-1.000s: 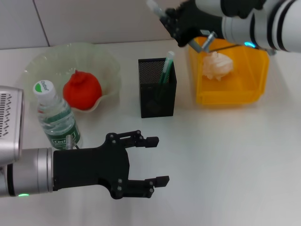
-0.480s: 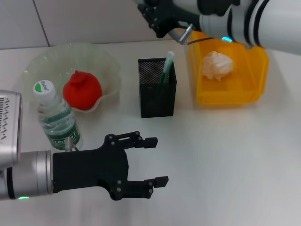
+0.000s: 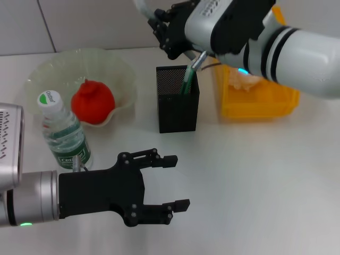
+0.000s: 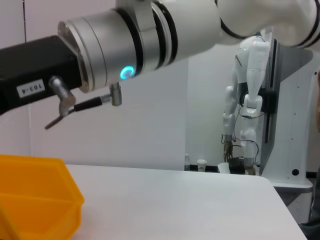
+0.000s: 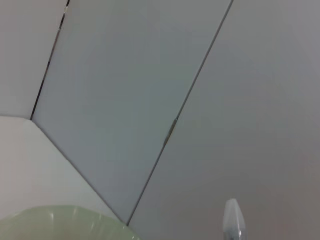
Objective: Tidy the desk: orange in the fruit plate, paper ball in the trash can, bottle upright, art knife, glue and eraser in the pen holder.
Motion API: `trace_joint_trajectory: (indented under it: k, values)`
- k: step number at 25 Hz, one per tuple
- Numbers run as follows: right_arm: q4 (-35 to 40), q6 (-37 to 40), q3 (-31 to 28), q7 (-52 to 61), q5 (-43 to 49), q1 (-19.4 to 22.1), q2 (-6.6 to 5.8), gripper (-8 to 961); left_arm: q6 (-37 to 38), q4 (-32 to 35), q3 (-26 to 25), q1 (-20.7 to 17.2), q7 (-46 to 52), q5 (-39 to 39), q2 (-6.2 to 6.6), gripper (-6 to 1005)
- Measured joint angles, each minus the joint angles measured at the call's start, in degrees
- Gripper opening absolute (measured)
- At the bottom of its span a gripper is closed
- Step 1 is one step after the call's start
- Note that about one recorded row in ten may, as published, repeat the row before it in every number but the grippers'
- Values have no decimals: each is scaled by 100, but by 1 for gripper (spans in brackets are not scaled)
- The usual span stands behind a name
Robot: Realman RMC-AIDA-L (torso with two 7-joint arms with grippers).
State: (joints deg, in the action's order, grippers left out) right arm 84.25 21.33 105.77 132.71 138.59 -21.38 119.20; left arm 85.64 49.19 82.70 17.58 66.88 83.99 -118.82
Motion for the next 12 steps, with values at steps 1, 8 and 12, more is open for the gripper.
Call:
trace_joint_trajectory:
  k: [1,8,12]
  values:
    - [0,0,0,0,0,0,0,125,0,-2,0,0,0,0,0,801]
    - [-116,-769,465,0,29,242,-10,124,-6,-7,15,18,0,0,0,801]
    - [-291,-1218,710,0,39,309,-13,124,-13,-6,30,19,1,1,0,800]
